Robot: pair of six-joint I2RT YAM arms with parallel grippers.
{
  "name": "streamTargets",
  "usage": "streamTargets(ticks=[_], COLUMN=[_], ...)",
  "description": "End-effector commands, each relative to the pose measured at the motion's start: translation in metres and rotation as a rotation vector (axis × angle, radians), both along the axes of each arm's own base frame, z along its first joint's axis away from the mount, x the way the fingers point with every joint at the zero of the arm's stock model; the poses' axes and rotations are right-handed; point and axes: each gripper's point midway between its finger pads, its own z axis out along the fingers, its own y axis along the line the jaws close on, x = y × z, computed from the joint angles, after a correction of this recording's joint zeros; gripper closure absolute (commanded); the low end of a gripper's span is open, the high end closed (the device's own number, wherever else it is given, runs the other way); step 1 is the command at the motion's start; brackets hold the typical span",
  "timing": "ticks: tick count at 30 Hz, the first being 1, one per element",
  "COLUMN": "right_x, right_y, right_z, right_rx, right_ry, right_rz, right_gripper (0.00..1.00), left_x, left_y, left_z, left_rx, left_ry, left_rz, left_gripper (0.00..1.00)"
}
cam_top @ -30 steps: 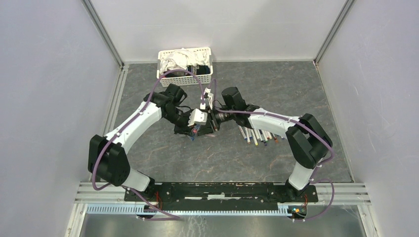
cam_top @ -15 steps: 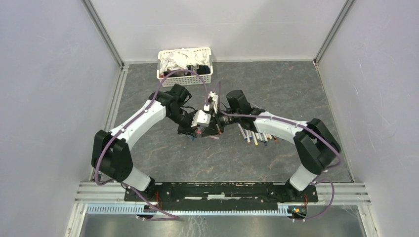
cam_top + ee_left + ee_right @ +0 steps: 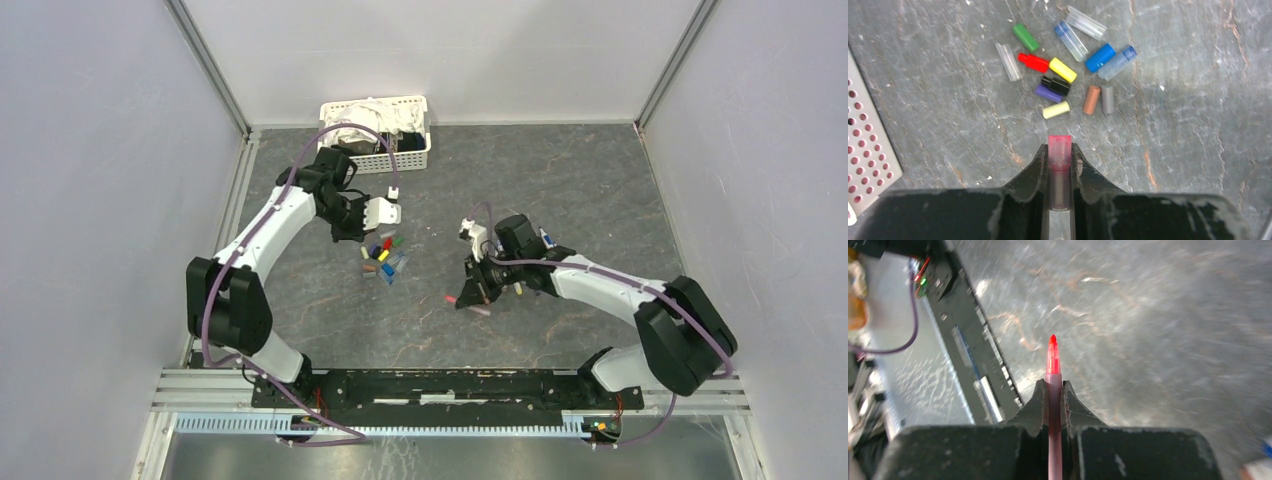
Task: Open the pen caps
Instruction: Place the pen cap at the center of the board.
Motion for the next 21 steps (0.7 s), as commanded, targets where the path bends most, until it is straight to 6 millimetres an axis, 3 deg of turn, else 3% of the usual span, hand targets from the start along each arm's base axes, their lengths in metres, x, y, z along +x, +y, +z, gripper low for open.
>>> streamTargets(ticks=[1, 6, 11, 17, 19, 21], right_x=[0.067, 0.124, 0.153, 0.168, 0.171, 0.172], right_y=[-0.021, -0.076, -0.123, -0.147, -0.156, -0.16], right_z=[0.026, 0.025, 0.019, 0.005, 0.0, -0.007], right_rx=[-0.07, -0.188, -0.334, -0.386, -0.409, -0.423], right_ry=[-0.206, -0.284, -0.404, -0.452, -0.467, -0.468], right_rz=[-0.249, -0.594, -0.814, -0.929, -0.955, -0.963], right_gripper=[1.0, 1.0, 1.0, 1.0, 1.0, 1.0], left_x=[0.017, 0.03, 0.045, 0.051, 0.05, 0.05], left_y=[-0.029, -0.063, -0.076, -0.08, -0.082, -0.083], left_z=[-0.006, -0.044, -0.071, -0.064, -0.054, -0.039], left_rx=[-0.134, -0.176, -0.15, -0.171, -0.186, -0.204], left_ry=[-0.01, 0.033, 0.04, 0.036, 0.036, 0.026], left_rz=[0.074, 0.204, 0.278, 0.301, 0.306, 0.322], left_gripper=[0.93, 0.7, 0.58, 0.48, 0.35, 0.17])
